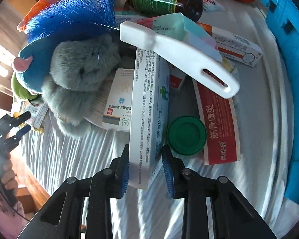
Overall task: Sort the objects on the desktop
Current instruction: 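Grasp a green-white medicine box with the left tool while the right tool grasps a white box, then carry both medicine boxes over the blue crate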
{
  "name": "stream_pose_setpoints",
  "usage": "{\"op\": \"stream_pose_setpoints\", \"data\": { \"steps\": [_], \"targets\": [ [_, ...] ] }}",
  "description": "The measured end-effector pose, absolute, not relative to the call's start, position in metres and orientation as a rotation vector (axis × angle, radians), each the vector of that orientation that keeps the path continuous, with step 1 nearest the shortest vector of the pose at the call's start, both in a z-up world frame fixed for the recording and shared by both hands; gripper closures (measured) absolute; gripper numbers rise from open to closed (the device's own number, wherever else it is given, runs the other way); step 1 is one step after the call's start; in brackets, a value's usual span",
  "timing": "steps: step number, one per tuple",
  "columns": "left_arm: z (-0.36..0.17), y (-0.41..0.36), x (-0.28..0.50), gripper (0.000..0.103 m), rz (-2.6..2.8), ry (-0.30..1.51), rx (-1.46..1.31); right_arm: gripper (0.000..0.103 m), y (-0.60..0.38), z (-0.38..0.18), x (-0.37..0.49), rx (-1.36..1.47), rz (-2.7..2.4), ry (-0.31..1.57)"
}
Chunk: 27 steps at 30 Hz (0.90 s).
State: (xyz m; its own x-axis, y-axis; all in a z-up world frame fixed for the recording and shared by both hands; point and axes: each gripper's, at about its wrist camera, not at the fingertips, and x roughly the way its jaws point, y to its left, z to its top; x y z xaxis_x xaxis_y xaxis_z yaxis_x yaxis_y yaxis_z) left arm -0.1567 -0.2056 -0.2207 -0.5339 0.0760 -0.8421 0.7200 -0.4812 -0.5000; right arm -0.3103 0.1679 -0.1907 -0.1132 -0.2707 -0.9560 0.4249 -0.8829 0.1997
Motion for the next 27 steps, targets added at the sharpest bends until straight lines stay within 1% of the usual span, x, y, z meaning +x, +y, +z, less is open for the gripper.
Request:
{"op": "stream_pose_setpoints", "data": {
  "steps": [4,6,7,8,10,11,14,15,17,18,21,23,25,27],
  "targets": [
    [-0.223,-0.209,-0.152,0.049,-2.046,1.342,1.163,0.07,0.17,-0.187,-0.307,1.692,-2.032,0.16],
    [-0.218,-0.211,-0.161,0.049,-2.05,1.32,1.159,0.071,0.17,-0.191,-0.307,1.709,-2.029,0.175],
    [-0.214,-0.211,-0.163,0.058,-2.069,1.303,1.139,0.076,0.17,-0.191,-0.306,1.71,-2.035,0.179],
    [-0.204,-0.208,-0.17,0.06,-2.122,1.242,1.111,0.076,0.171,-0.191,-0.306,1.711,-2.041,0.176],
    [-0.194,-0.204,-0.179,0.06,-2.139,1.148,1.117,0.078,0.173,-0.188,-0.304,1.704,-2.042,0.166],
    [-0.193,-0.204,-0.181,0.06,-2.136,1.141,1.118,0.078,0.173,-0.188,-0.304,1.704,-2.04,0.165],
    [-0.198,-0.209,-0.185,0.06,-2.111,1.155,1.133,0.078,0.172,-0.187,-0.307,1.711,-2.034,0.141],
    [-0.202,-0.211,-0.186,0.061,-2.096,1.171,1.139,0.076,0.171,-0.187,-0.308,1.712,-2.032,0.128],
    [-0.204,-0.217,-0.183,0.065,-2.074,1.243,1.117,0.075,0.168,-0.187,-0.31,1.704,-2.036,0.124],
    [-0.202,-0.217,-0.181,0.068,-2.06,1.243,1.109,0.076,0.166,-0.186,-0.31,1.7,-2.042,0.131],
    [-0.193,-0.215,-0.169,0.072,-2.052,1.223,1.102,0.082,0.165,-0.18,-0.31,1.693,-2.066,0.181],
    [-0.186,-0.212,-0.154,0.075,-2.049,1.218,1.11,0.084,0.169,-0.173,-0.304,1.678,-2.067,0.191],
    [-0.176,-0.206,-0.14,0.078,-2.059,1.161,1.126,0.086,0.179,-0.161,-0.299,1.656,-2.067,0.167],
    [-0.162,-0.202,-0.127,0.08,-2.08,1.065,1.132,0.087,0.189,-0.152,-0.294,1.642,-2.064,0.142]
  ]
}}
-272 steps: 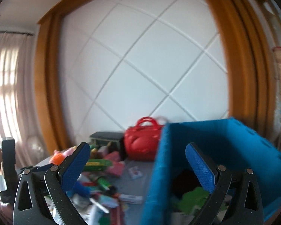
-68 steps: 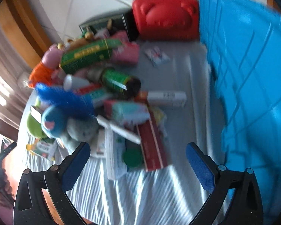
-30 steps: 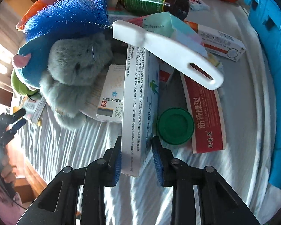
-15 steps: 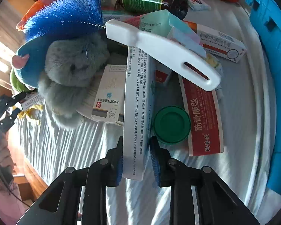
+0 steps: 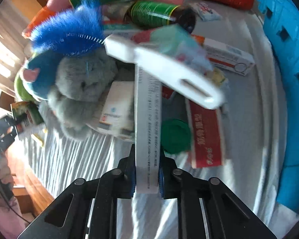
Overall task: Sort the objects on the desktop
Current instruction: 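Carry both medicine boxes over the blue crate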
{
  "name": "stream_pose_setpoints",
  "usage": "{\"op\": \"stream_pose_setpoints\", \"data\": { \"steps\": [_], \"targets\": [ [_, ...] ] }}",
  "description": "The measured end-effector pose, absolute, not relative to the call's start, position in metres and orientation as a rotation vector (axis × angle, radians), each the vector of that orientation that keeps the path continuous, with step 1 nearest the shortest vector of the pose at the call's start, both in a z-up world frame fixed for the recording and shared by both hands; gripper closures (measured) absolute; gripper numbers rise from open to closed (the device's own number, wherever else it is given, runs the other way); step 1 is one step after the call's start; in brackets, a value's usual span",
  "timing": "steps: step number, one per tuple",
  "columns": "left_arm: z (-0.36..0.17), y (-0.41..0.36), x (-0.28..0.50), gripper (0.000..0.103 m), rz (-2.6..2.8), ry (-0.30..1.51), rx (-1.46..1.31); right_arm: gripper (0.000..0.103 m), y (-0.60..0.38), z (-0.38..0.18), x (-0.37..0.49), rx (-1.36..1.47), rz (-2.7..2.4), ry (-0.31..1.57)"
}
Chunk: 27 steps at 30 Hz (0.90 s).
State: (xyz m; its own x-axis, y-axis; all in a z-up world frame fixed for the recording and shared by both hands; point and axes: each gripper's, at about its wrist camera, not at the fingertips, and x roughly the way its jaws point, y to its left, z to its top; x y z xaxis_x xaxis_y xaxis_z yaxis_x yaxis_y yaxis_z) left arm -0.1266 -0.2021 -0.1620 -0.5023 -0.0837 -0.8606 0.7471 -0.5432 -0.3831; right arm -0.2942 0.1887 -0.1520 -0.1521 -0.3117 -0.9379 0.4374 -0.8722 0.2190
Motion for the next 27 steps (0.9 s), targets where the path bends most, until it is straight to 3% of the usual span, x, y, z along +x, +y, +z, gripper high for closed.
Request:
{"op": "stream_pose_setpoints", "data": {
  "steps": [5,15,27],
  "targets": [
    [-0.145,-0.197,-0.109,0.082,-2.128,0.827,1.097,0.087,0.209,-0.128,-0.288,1.569,-2.104,0.159],
    [-0.135,-0.185,-0.102,0.084,-2.113,0.722,1.092,0.087,0.228,-0.143,-0.296,1.558,-2.093,0.254],
    [-0.062,-0.139,-0.109,0.084,-2.249,0.531,0.936,0.087,0.256,-0.066,-0.3,1.347,-2.22,0.123]
  ]
}}
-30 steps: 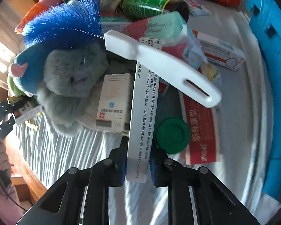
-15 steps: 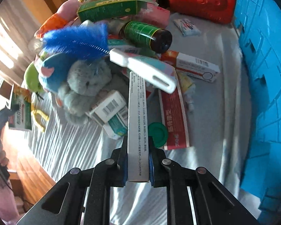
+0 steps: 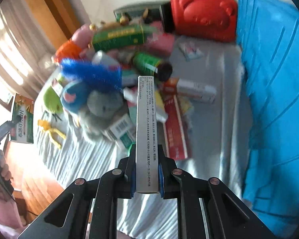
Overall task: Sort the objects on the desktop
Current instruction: 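Carry both medicine boxes over the blue crate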
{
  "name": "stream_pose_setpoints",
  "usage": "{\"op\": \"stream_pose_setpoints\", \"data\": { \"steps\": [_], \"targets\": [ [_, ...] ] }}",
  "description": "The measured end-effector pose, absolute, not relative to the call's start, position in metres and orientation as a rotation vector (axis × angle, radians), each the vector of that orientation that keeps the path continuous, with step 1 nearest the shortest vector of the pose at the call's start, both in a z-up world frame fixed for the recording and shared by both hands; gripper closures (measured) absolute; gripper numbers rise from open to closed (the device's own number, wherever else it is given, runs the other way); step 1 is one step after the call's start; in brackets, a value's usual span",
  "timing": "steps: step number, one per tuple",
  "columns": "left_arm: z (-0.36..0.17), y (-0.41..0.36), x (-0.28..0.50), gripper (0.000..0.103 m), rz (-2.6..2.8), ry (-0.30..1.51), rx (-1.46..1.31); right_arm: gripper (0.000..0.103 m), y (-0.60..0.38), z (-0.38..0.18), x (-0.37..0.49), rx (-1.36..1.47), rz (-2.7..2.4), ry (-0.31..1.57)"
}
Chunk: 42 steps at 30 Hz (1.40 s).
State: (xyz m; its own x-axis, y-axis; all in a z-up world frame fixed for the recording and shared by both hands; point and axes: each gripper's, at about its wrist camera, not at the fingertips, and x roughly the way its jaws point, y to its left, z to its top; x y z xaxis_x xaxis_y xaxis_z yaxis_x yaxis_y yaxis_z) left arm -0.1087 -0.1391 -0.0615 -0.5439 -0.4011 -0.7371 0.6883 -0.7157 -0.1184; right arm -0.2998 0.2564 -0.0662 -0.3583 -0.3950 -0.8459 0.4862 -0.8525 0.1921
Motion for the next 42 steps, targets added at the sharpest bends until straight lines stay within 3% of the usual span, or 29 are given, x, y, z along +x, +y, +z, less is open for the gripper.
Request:
{"op": "stream_pose_setpoints", "data": {
  "steps": [14,22,31,42],
  "targets": [
    [0.036,-0.007,-0.179,0.084,-2.642,0.256,0.72,0.086,0.343,0.093,-0.258,0.758,-2.575,-0.024],
    [0.08,0.108,-0.221,0.084,-2.939,0.143,0.641,0.086,0.423,0.127,-0.254,0.663,-2.801,-0.051],
    [0.125,0.239,-0.273,0.084,-3.173,0.006,0.676,0.086,0.52,0.127,-0.289,0.79,-2.961,0.032],
    [0.129,0.387,-0.368,0.084,-3.211,-0.121,1.267,0.087,0.591,0.095,-0.39,1.264,-2.849,0.263]
  ]
}}
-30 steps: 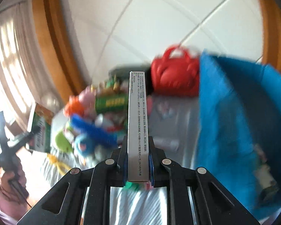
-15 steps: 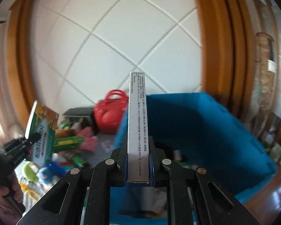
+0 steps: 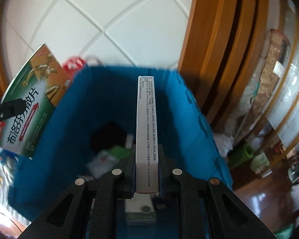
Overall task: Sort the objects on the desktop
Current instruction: 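Carry both medicine boxes over the blue crate, then open both tools to drop the two boxes into the crate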
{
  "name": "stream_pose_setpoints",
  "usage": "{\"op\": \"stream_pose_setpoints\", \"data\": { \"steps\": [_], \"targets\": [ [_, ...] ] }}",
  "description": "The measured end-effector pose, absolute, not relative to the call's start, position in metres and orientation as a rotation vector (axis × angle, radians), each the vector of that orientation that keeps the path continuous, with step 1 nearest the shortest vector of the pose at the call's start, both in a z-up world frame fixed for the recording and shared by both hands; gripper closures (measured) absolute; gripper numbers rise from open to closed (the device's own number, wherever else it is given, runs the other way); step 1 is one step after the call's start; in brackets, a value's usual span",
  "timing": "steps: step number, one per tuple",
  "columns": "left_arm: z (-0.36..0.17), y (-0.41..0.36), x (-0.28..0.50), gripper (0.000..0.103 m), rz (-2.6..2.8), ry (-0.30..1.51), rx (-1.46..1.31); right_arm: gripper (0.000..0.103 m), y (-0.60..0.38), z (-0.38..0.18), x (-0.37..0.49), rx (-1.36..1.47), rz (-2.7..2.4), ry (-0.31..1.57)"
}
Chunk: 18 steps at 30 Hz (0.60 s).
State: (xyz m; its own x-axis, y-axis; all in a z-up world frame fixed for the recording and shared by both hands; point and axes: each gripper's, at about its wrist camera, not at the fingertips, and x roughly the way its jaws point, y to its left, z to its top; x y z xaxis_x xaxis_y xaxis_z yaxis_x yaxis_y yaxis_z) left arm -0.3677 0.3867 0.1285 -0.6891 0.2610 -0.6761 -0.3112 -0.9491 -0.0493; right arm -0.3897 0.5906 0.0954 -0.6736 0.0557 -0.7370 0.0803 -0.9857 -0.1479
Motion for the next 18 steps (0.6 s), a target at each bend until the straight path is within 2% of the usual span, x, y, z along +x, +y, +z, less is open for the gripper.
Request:
{"op": "stream_pose_setpoints", "data": {
  "steps": [10,18],
  "targets": [
    [0.038,0.446,-0.461,0.084,2.422,0.11,-1.573,0.086,0.619,0.022,-0.466,1.721,-2.577,0.231],
    [-0.018,0.466,-0.489,0.084,2.256,0.087,-1.775,0.086,0.631,-0.029,-0.497,1.979,-2.399,0.268]
  ]
}}
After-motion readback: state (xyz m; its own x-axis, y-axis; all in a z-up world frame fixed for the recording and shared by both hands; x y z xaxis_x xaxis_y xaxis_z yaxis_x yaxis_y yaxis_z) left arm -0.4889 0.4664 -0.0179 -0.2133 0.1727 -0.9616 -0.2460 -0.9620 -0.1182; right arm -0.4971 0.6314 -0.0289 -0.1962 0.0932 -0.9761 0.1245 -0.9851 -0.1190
